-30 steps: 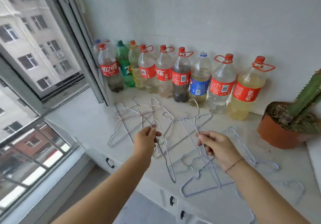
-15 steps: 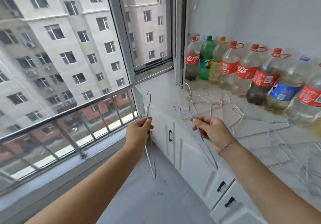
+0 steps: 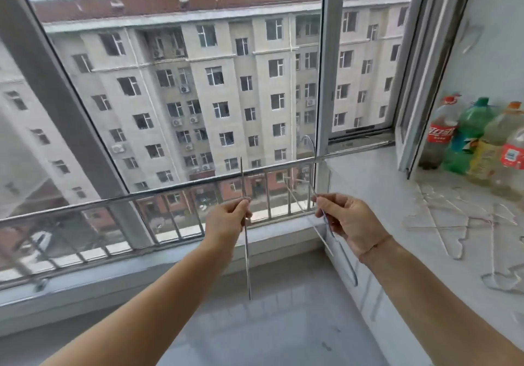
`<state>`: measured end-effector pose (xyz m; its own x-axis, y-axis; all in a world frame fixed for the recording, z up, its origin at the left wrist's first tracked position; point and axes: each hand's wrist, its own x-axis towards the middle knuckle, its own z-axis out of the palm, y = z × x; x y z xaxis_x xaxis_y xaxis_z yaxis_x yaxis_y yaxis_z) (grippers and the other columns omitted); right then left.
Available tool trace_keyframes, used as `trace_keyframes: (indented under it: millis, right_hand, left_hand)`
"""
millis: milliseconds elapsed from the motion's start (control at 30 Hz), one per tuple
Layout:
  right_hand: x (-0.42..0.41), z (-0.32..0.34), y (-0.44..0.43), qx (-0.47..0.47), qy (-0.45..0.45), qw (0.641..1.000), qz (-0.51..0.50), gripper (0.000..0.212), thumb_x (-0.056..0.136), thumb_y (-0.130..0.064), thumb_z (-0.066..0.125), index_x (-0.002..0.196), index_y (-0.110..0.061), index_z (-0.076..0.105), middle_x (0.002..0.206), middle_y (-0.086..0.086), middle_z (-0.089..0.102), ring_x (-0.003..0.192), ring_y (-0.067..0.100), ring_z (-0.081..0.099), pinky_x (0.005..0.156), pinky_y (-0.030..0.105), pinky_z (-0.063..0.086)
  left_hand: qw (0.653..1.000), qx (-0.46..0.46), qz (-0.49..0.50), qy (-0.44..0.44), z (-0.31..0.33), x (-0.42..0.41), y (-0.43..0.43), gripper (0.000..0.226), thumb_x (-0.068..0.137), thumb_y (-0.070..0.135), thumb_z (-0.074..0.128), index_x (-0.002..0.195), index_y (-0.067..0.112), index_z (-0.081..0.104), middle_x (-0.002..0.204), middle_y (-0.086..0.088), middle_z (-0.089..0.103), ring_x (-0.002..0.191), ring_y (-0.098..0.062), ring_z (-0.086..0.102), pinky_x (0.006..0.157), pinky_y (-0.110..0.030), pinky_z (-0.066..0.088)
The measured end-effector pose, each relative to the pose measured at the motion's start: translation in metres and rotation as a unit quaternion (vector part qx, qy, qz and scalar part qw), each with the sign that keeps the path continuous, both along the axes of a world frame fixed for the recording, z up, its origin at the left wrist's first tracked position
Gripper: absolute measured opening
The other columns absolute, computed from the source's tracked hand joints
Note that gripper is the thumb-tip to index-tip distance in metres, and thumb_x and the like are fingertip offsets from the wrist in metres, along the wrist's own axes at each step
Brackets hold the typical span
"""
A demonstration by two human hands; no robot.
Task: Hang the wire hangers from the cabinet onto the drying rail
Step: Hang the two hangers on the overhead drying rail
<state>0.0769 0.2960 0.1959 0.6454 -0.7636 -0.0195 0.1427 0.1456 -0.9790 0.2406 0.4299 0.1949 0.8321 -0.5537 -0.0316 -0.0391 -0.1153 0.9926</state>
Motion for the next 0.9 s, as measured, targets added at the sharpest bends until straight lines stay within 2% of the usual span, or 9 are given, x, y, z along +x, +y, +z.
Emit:
trace_keyframes:
  millis: [67, 167, 300, 500, 667, 767, 900]
  right_hand:
    - [0.013, 0.013, 0.010, 0.000, -0.009, 0.999, 0.031, 0.012, 0.087, -0.008, 0.060, 0.080, -0.011, 0.069, 0.054, 0.000, 0.062, 0.039, 0.005, 0.041, 0.037, 0.012, 0.032]
    - [0.030, 0.034, 0.027, -0.007, -0.016, 0.997, 0.080, 0.012, 0.086, -0.008, 0.059, 0.080, -0.011, 0.069, 0.054, 0.001, 0.062, 0.043, 0.006, 0.042, 0.040, 0.013, 0.033]
    - [0.046, 0.059, 0.049, -0.029, -0.040, 0.990, 0.135, 0.010, 0.083, -0.010, 0.062, 0.084, -0.008, 0.071, 0.060, 0.006, 0.060, 0.050, 0.011, 0.040, 0.042, 0.015, 0.033]
    - [0.068, 0.095, 0.090, -0.043, -0.066, 0.975, 0.208, 0.018, 0.065, -0.021, 0.068, 0.076, -0.010, 0.075, 0.058, 0.006, 0.060, 0.052, 0.016, 0.037, 0.042, 0.017, 0.030]
    - [0.098, 0.136, 0.129, -0.093, -0.091, 0.962, 0.240, 0.012, 0.080, -0.015, 0.065, 0.084, -0.008, 0.074, 0.061, 0.007, 0.057, 0.052, 0.014, 0.038, 0.042, 0.015, 0.032]
    - [0.124, 0.163, 0.155, -0.132, -0.115, 0.951, 0.255, 0.015, 0.078, -0.018, 0.066, 0.084, -0.007, 0.072, 0.059, 0.006, 0.055, 0.045, 0.010, 0.035, 0.039, 0.016, 0.030]
    - [0.165, 0.198, 0.190, -0.163, -0.138, 0.943, 0.254, 0.011, 0.086, -0.012, 0.061, 0.088, -0.007, 0.071, 0.055, 0.004, 0.054, 0.039, 0.007, 0.036, 0.037, 0.015, 0.030]
  left_hand:
    - [1.000, -0.014, 0.027, 0.002, 0.011, 0.007, 0.021, 0.013, 0.093, 0.015, 0.056, 0.093, 0.014, 0.068, 0.065, 0.000, 0.058, 0.057, -0.011, 0.045, 0.050, -0.017, 0.039]
    - [0.997, -0.031, 0.074, -0.006, 0.030, 0.016, 0.054, 0.016, 0.094, 0.014, 0.054, 0.086, 0.012, 0.068, 0.064, 0.000, 0.057, 0.056, -0.011, 0.044, 0.054, -0.018, 0.038]
    - [0.993, -0.045, 0.113, -0.011, 0.057, 0.027, 0.093, 0.020, 0.094, 0.015, 0.053, 0.095, 0.004, 0.069, 0.065, -0.003, 0.058, 0.053, -0.010, 0.046, 0.054, -0.019, 0.038]
    - [0.985, -0.070, 0.152, -0.037, 0.102, 0.035, 0.153, 0.019, 0.093, 0.015, 0.054, 0.092, 0.009, 0.071, 0.064, -0.002, 0.059, 0.054, -0.010, 0.046, 0.051, -0.019, 0.037]
    - [0.978, -0.056, 0.180, -0.085, 0.145, 0.049, 0.203, 0.018, 0.094, 0.018, 0.054, 0.092, 0.011, 0.071, 0.068, 0.000, 0.061, 0.055, -0.009, 0.048, 0.045, -0.015, 0.037]
    - [0.974, -0.063, 0.189, -0.107, 0.176, 0.063, 0.231, 0.018, 0.093, 0.019, 0.055, 0.093, 0.010, 0.071, 0.069, 0.000, 0.061, 0.056, -0.010, 0.049, 0.047, -0.017, 0.040]
    - [0.972, -0.082, 0.194, -0.104, 0.215, 0.097, 0.267, 0.019, 0.093, 0.021, 0.054, 0.094, 0.010, 0.070, 0.073, -0.001, 0.060, 0.059, -0.011, 0.050, 0.048, -0.019, 0.039]
